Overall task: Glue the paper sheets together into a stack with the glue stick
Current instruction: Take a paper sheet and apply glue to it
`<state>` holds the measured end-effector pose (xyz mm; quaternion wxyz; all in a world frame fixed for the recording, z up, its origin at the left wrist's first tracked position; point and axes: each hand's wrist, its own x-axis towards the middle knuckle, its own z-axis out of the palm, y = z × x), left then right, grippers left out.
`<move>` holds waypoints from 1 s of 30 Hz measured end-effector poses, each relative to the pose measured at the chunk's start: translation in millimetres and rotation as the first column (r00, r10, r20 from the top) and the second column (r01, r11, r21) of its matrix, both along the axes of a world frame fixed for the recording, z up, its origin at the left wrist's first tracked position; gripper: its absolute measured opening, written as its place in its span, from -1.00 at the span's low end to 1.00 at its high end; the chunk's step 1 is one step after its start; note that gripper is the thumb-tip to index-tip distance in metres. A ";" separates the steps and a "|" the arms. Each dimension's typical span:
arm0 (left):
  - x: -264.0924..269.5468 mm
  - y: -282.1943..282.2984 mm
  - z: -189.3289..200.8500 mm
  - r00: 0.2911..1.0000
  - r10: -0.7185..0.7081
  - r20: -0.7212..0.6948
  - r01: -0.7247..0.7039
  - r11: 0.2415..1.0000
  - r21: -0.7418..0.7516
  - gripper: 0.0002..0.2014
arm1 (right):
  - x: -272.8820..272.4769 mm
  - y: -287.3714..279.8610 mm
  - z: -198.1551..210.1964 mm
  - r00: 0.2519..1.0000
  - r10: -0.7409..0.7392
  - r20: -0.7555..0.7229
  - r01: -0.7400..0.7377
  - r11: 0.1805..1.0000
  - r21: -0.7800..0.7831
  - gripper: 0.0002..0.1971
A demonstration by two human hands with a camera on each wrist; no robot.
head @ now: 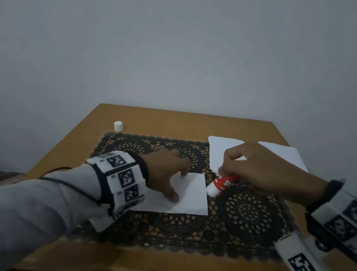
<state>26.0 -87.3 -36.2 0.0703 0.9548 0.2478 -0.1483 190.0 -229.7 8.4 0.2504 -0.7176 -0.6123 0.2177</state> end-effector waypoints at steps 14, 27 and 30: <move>7.4 11.1 3.8 0.990 0.115 -0.078 -0.118 0.992 -0.042 -0.35 | 4.5 -1.0 -0.8 0.996 -0.054 -0.065 0.060 0.994 0.087 -0.76; 0.0 14.2 12.6 0.974 0.159 0.162 -0.120 0.966 -0.227 -0.64 | 9.0 -2.6 -2.2 0.996 -0.053 -0.070 0.060 0.993 0.099 -0.75; -9.1 15.7 21.7 0.919 0.269 0.287 -0.128 0.895 -0.428 -0.38 | 10.1 0.5 -2.9 0.997 -0.055 -0.052 0.061 0.991 0.121 -0.76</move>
